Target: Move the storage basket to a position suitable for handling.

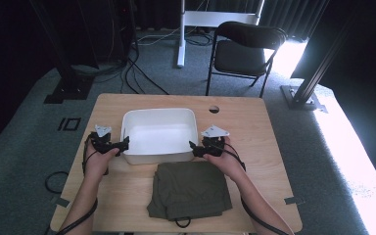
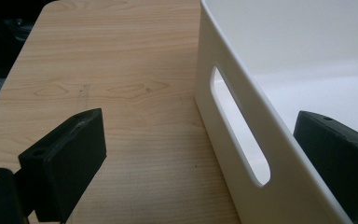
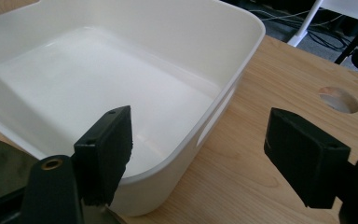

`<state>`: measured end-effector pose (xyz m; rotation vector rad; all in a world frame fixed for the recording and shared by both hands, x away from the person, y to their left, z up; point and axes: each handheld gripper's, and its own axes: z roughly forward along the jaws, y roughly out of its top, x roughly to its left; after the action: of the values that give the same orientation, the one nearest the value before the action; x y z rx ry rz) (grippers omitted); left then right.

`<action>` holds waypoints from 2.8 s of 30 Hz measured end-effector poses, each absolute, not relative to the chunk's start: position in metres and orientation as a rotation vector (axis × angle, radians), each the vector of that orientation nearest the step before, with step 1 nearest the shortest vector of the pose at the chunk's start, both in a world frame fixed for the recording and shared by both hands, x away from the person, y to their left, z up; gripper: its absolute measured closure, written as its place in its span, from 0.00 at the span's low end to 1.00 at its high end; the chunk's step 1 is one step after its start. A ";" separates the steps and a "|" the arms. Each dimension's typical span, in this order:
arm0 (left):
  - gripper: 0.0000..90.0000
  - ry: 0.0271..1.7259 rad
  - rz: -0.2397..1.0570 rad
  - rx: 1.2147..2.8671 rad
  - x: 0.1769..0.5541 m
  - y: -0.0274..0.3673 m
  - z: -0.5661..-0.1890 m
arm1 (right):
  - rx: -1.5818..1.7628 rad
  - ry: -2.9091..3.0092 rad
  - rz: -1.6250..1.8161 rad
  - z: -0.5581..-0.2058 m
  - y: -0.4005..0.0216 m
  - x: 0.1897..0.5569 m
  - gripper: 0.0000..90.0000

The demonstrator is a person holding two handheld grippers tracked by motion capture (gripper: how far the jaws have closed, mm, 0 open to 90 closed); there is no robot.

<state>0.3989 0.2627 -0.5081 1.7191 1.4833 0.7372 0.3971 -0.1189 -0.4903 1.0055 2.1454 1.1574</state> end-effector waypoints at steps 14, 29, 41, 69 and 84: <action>0.48 1.440 0.675 1.759 0.406 0.258 -0.499 | 1.121 2.143 1.115 -0.480 -0.104 0.427 0.53; 0.81 1.437 0.630 1.759 0.409 0.236 -0.496 | 1.349 2.029 0.979 -0.489 -0.096 0.433 0.87; 0.82 1.409 0.630 1.771 0.420 0.216 -0.496 | 1.397 1.976 0.967 -0.490 -0.115 0.438 0.89; 0.82 1.344 0.600 1.812 0.441 0.160 -0.497 | 1.486 1.911 0.949 -0.489 -0.172 0.441 0.90; 0.82 1.304 0.581 1.840 0.452 0.128 -0.497 | 1.524 1.876 0.935 -0.489 -0.202 0.440 0.90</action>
<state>0.4522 0.1278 -0.4969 1.8398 1.3041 0.5814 0.4396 -0.2023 -0.4895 1.5243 1.8762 0.9346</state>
